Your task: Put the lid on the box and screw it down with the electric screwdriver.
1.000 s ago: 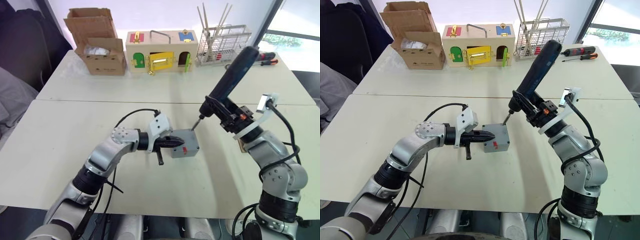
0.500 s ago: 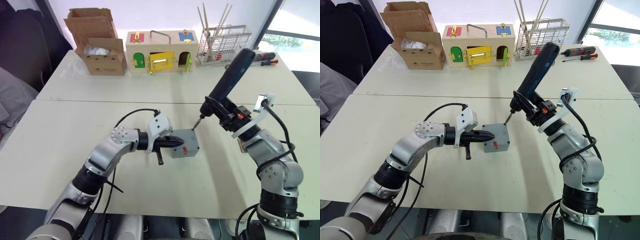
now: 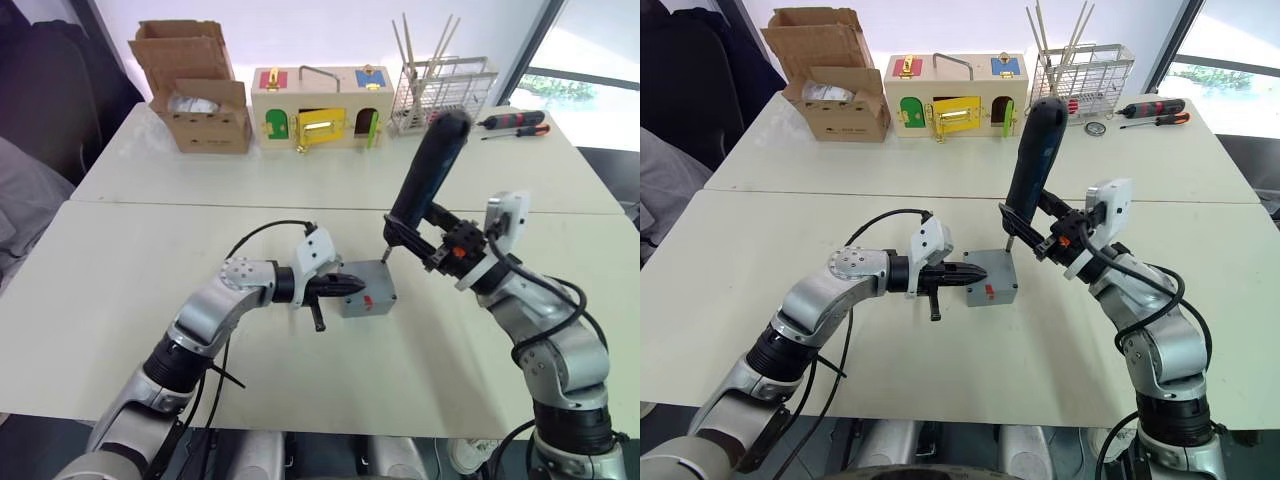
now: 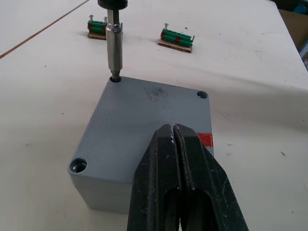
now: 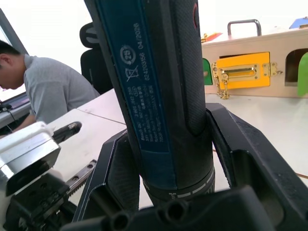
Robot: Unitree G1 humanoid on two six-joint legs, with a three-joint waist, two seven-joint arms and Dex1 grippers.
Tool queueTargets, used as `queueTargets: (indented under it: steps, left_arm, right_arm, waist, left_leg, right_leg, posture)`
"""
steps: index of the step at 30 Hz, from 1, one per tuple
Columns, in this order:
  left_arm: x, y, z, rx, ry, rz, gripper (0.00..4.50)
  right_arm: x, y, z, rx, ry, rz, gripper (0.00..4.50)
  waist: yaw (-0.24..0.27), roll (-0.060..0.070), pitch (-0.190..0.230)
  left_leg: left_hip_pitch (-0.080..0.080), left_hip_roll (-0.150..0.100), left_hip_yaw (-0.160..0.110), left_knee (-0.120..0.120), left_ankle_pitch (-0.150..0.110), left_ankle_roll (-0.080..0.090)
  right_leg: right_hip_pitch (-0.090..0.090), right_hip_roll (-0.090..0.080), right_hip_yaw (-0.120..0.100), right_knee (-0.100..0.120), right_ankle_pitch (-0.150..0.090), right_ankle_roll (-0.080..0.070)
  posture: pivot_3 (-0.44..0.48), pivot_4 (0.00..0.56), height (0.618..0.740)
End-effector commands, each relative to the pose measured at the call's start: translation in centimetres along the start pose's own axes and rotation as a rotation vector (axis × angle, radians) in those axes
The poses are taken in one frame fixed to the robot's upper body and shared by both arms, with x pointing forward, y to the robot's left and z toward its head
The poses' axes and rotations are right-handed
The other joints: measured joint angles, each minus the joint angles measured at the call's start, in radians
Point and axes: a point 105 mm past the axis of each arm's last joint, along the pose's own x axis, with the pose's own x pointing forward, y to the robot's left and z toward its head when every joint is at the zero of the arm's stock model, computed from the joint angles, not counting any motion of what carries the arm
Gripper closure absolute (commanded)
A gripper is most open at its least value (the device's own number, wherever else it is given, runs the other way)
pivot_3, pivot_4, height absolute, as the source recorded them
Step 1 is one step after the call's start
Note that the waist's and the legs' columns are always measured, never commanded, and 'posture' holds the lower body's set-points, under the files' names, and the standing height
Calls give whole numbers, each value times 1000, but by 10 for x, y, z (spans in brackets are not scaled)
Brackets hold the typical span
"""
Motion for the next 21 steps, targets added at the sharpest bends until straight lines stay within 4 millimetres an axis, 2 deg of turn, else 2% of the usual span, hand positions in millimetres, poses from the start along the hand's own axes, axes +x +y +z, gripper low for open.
queueTargets:
  steps: [1, 5, 12, 21]
  left_arm:
    - [-2, 1, 0, -4, -3, 14, 4500]
    - [0, 0, -1, -8, -2, 13, 4500]
    - [1, 0, -1, -11, -1, 16, 4500]
    - [1, -1, -15, -21, 33, 20, 4500]
  right_arm:
    - [1, 26, -45, 89, 133, 69, 2600]
    - [3, 22, -57, 84, 171, 48, 2600]
    - [0, 16, -60, 107, 168, 19, 2600]
    - [-10, 6, -65, 139, 154, -83, 2600]
  waist:
    - [0, -3, -3]
    - [0, -7, -7]
    - [4, -10, -9]
    - [3, -11, -22]
  left_leg:
    - [1, 0, 0, 0, 0, 0]
    - [4, 1, 0, -1, 0, 0]
    - [12, 0, -1, -2, -2, 1]
    - [12, 0, -1, -4, -4, 0]
  right_leg:
    - [0, 0, 0, 0, 0, 0]
    - [4, 0, 0, 0, -1, -2]
    - [12, -6, -1, -3, -3, -6]
    - [13, -9, -1, -6, -4, -7]
  posture:
    - [0, 150, 731]
    - [0, 150, 731]
    - [0, 150, 731]
    - [0, 150, 731]
